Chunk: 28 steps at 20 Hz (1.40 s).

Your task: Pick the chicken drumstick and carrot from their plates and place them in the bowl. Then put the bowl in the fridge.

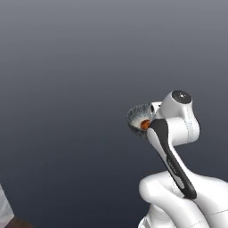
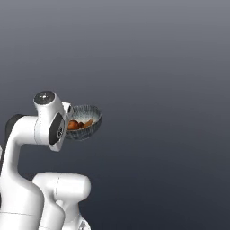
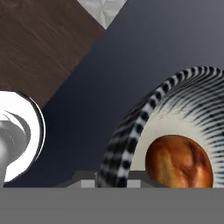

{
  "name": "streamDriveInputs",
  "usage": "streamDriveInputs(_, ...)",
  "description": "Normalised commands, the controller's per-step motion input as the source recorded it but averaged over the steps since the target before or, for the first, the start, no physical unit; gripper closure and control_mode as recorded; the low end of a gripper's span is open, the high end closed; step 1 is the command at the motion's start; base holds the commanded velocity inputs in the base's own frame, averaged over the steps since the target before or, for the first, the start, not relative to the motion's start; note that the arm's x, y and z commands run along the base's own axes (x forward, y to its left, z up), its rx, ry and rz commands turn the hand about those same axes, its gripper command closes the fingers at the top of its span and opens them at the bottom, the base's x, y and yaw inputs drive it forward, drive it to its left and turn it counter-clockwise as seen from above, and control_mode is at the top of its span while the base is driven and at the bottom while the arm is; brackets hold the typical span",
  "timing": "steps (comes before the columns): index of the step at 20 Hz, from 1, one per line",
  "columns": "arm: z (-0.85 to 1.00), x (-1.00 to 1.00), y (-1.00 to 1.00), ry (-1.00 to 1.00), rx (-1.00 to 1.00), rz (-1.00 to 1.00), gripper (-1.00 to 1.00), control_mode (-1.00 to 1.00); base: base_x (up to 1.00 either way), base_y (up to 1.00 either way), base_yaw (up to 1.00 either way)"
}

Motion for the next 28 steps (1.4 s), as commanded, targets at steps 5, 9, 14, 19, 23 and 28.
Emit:
streamDriveInputs(5, 0.00, 0.00, 0.00, 0.00, 0.00, 0.00, 1.00, 1.00, 0.00, 0.13, -1.00)
streamDriveInputs(9, 0.00, 0.00, 0.00, 0.00, 0.00, 0.00, 1.00, 1.00, 0.00, 0.14, -1.00)
streamDriveInputs(14, 0.00, 0.00, 0.00, 0.00, 0.00, 0.00, 1.00, 1.00, 0.00, 0.15, -1.00)
streamDriveInputs(19, 0.00, 0.00, 0.00, 0.00, 0.00, 0.00, 1.00, 1.00, 0.00, 0.14, -1.00)
streamDriveInputs(23, 0.00, 0.00, 0.00, 0.00, 0.00, 0.00, 1.00, 1.00, 0.00, 0.12, -1.00)
streamDriveInputs(28, 0.00, 0.00, 0.00, 0.00, 0.00, 0.00, 1.00, 1.00, 0.77, 0.13, -0.69)
